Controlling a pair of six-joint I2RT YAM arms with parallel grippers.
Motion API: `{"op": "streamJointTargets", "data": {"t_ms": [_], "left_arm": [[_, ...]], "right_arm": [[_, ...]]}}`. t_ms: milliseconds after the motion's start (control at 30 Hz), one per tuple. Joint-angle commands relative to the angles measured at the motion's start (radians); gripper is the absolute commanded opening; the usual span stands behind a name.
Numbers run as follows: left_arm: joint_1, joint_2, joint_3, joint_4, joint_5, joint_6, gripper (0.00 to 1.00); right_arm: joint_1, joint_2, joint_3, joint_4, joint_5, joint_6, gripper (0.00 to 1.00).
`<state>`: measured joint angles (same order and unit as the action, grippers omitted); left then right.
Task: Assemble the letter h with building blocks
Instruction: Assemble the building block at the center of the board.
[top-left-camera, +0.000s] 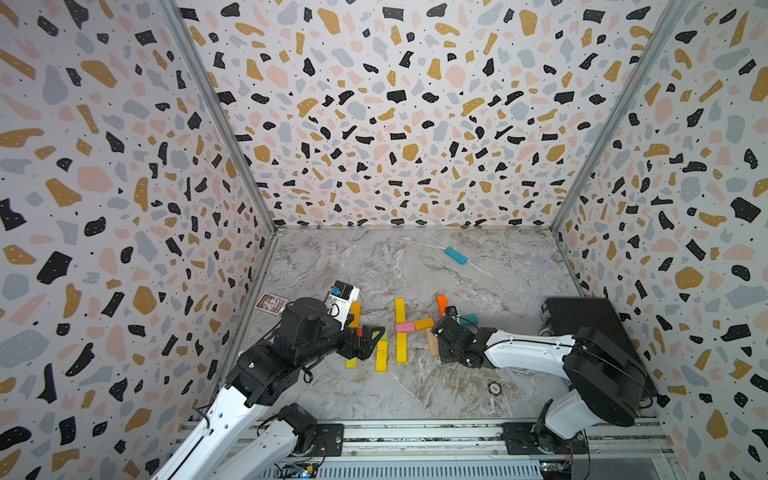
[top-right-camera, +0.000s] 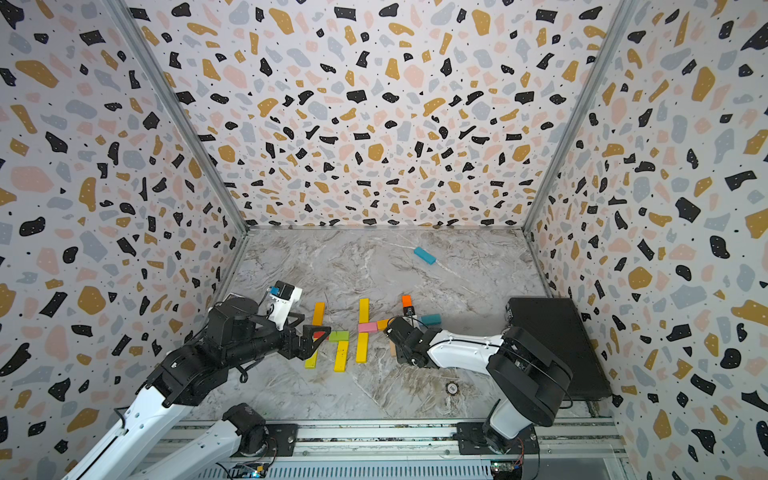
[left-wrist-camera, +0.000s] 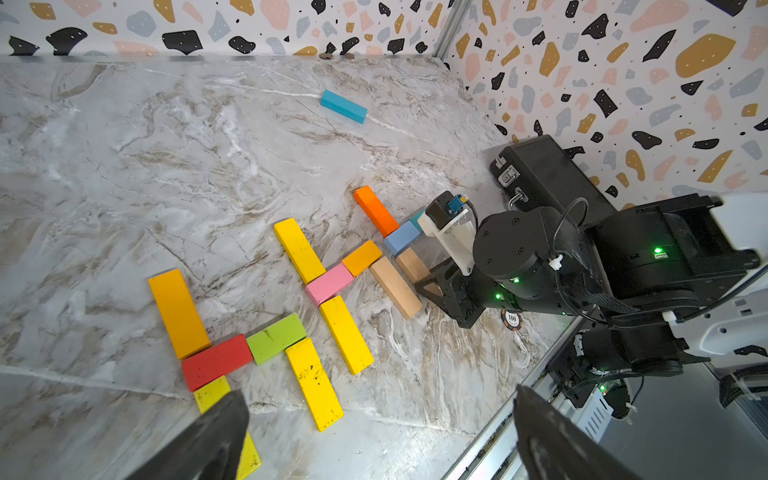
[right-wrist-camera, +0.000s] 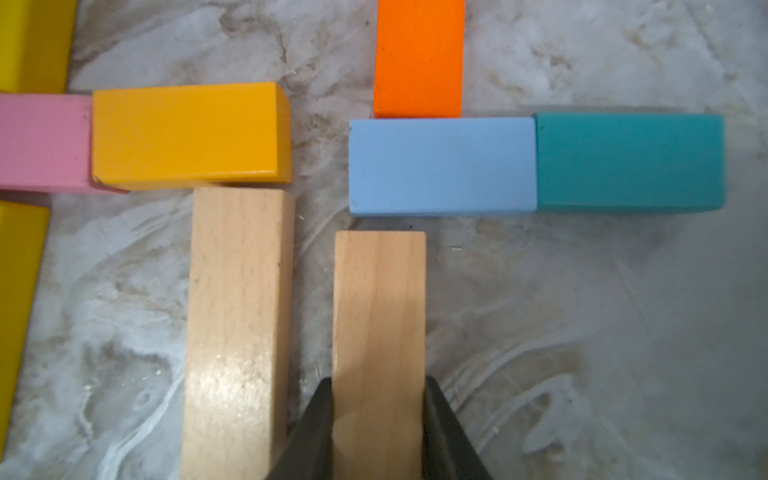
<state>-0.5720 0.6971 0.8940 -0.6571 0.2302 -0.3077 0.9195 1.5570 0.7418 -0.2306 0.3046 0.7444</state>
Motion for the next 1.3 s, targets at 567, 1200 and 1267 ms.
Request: {"op": "streamJointTargets", "data": {"t_ms": [567, 1200, 1267], "left_arm": [[0.004, -0.001, -0.009, 0.021, 0.001, 0.004, 0.99], [0.005, 0.004, -0.008, 0.02, -0.004, 0.006, 0.99], [0.004, 0.003, -0.009, 0.019, -0.005, 0.005, 0.99]], "right_arm": [[-0.009, 0.012, 0.006, -0.01, 0.016, 0.009, 0.3], [-0.011, -0.029, 0.011, -0.001, 0.021, 0.003, 0.56], [-0.011, -0.049, 0.015, -0.008, 0.024, 0.001, 0.6]]}}
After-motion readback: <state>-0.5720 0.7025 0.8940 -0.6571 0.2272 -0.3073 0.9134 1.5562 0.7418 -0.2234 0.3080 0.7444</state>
